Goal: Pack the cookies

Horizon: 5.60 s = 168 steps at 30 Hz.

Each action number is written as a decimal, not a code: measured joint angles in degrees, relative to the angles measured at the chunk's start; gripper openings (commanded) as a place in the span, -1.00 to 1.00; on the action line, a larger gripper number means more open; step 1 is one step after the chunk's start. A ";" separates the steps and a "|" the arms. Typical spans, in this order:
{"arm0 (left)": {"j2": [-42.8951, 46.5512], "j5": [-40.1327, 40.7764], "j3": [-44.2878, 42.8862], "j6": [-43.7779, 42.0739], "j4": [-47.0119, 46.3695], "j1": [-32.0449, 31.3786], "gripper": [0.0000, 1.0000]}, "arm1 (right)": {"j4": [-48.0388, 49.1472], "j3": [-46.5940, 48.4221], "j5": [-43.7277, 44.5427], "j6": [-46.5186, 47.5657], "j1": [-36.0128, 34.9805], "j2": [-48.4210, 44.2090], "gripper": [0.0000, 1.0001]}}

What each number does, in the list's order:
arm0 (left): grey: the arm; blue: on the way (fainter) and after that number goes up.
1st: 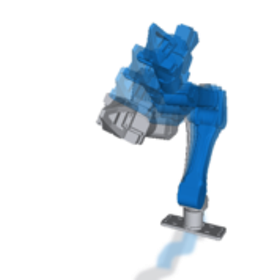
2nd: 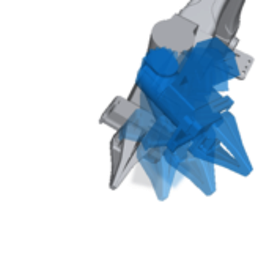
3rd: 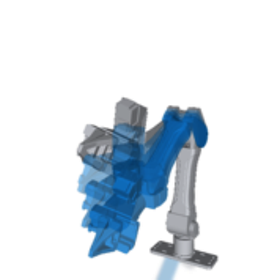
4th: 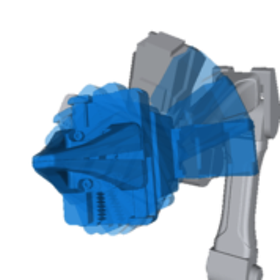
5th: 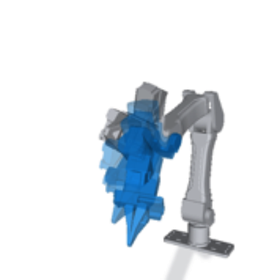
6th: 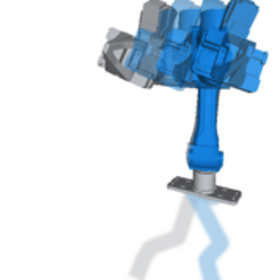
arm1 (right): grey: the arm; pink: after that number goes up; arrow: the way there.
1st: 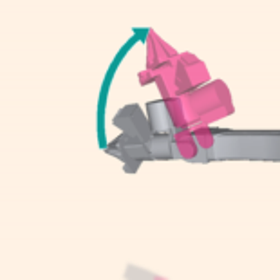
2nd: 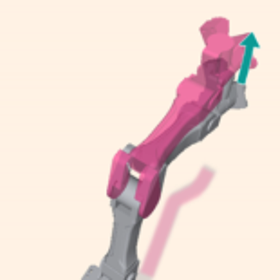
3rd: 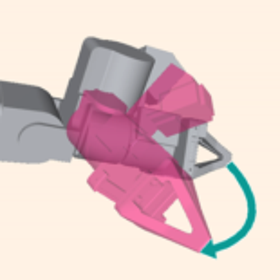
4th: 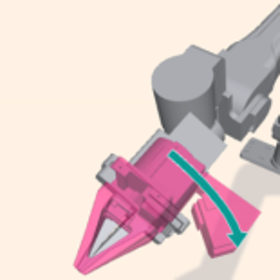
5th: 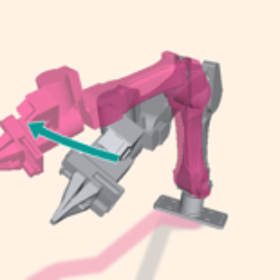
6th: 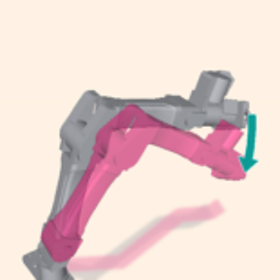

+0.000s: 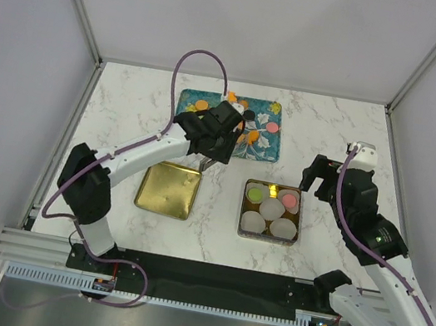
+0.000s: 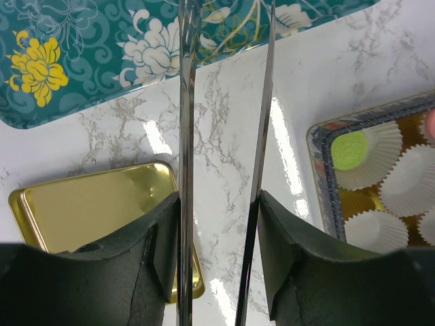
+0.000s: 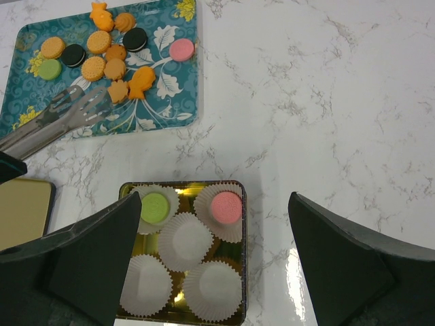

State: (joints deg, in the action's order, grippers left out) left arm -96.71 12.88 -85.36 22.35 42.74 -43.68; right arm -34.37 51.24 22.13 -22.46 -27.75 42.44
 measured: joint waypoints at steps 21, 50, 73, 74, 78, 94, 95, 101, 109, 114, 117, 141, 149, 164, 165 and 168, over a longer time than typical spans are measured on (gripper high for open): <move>-10.69 0.33 -3.93 -1.73 -1.44 2.97 0.08 | -0.46 0.00 -0.85 0.09 0.00 -0.63 0.96; -15.17 0.50 -7.28 -3.39 -2.16 3.48 -0.15 | -0.46 0.00 -0.61 0.85 0.00 -0.61 0.96; -1.09 2.47 -2.54 -3.32 -0.59 -1.33 -0.22 | -0.42 0.35 0.00 0.81 0.00 1.07 0.96; -0.11 2.69 -1.81 -3.30 -0.63 -2.62 -0.21 | -0.44 0.44 0.24 0.81 0.00 1.36 0.96; 4.92 3.80 1.99 -2.49 -0.55 -9.49 -0.21 | -0.44 1.16 0.96 0.81 0.00 2.73 0.96; 10.91 6.80 11.89 4.22 -0.04 -28.92 -0.19 | -0.42 2.49 1.73 0.79 0.00 3.87 0.96; 10.62 6.82 11.89 4.39 -0.07 -29.22 -0.19 | -0.42 2.49 1.73 0.81 0.00 3.87 0.96; 7.54 7.21 11.78 4.50 -0.07 -29.68 -0.17 | -0.42 2.49 1.77 0.81 0.00 3.87 0.96; 4.92 7.19 9.88 4.48 -0.22 -30.21 -0.17 | -0.42 2.49 1.75 0.83 0.00 3.87 0.96; 4.04 7.17 8.68 4.48 -0.46 -30.40 -0.16 | -0.42 2.49 1.75 0.81 0.00 3.87 0.96; 3.30 7.15 8.04 4.46 -0.72 -30.47 -0.15 | -0.42 2.49 1.75 0.81 0.00 3.80 0.96; 1.70 7.26 7.08 4.46 -1.07 -30.97 0.04 | -0.46 2.49 1.73 0.81 0.00 2.89 0.96; 1.75 8.31 6.86 4.44 -1.14 -30.95 0.04 | -0.50 2.49 1.73 0.81 0.00 2.89 0.96; 6.01 5.64 3.26 2.54 -2.05 -7.78 0.05 | -0.83 2.49 0.74 0.79 0.00 3.15 0.96; 5.38 5.05 2.45 2.23 -2.05 -5.95 0.06 | -0.83 2.49 0.66 0.79 0.00 3.17 0.96; 2.25 4.07 -0.61 1.31 -2.27 -2.29 0.08 | -0.83 2.49 0.55 0.81 0.00 3.19 0.96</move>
State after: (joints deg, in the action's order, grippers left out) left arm -94.45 16.95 -85.97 23.66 40.47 -45.98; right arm -35.20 53.74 22.68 -21.65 -27.75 45.63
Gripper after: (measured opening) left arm 0.534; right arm 0.982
